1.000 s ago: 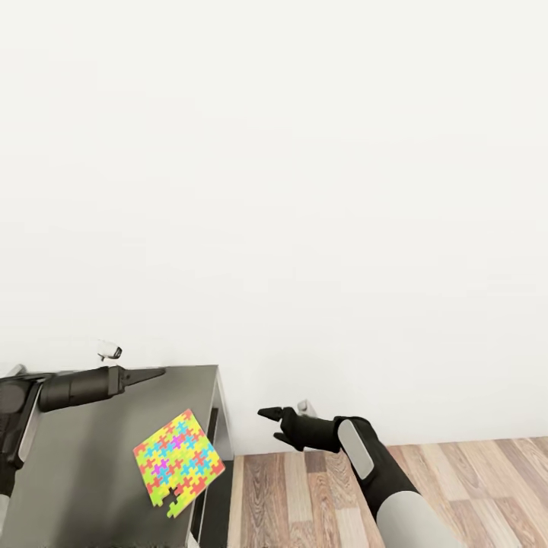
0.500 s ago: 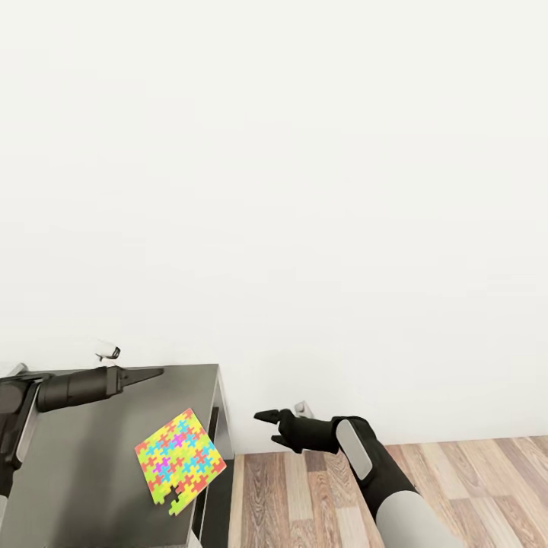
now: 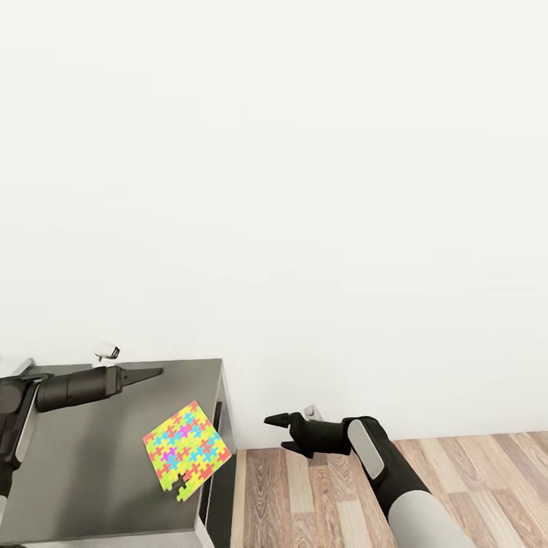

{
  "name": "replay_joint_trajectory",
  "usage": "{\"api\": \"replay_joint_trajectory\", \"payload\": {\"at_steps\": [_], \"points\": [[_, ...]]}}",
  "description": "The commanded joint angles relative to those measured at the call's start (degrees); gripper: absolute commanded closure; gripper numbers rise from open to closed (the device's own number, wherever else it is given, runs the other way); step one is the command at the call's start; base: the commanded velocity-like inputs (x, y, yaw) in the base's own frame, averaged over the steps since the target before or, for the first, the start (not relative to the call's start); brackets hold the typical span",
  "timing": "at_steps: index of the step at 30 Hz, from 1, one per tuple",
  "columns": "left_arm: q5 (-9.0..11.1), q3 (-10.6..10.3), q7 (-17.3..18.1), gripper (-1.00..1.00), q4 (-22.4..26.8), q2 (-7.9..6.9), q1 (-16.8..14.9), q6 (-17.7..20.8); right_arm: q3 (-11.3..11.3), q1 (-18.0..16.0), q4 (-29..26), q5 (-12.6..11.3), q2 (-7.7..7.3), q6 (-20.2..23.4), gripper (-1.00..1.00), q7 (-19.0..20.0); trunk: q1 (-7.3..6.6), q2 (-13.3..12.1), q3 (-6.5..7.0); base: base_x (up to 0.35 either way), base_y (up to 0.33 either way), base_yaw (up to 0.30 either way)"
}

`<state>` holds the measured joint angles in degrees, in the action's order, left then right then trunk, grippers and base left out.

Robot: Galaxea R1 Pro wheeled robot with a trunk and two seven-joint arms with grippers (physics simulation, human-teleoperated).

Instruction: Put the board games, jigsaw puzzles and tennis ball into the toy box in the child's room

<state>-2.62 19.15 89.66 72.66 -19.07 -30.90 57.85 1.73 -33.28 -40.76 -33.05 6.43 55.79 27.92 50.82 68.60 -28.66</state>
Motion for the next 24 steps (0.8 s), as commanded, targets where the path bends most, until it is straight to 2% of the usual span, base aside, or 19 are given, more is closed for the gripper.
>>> {"api": "replay_joint_trajectory", "payload": {"at_steps": [1,24], "points": [[-0.3,0.0,0.3,-1.0,0.0,0.0,0.0,0.6,0.2,0.0,0.0,0.3,-0.01,0.3,-1.0,0.3,0.0,0.0,-0.06,-0.024,0.012,0.0],[-0.3,-0.2,0.3,-1.0,0.1,0.08,0.0,0.6,0.1,0.0,0.0,0.3,-0.03,0.4,-1.0,0.3,0.0,0.0,-0.06,-0.025,0.054,0.0]]}}
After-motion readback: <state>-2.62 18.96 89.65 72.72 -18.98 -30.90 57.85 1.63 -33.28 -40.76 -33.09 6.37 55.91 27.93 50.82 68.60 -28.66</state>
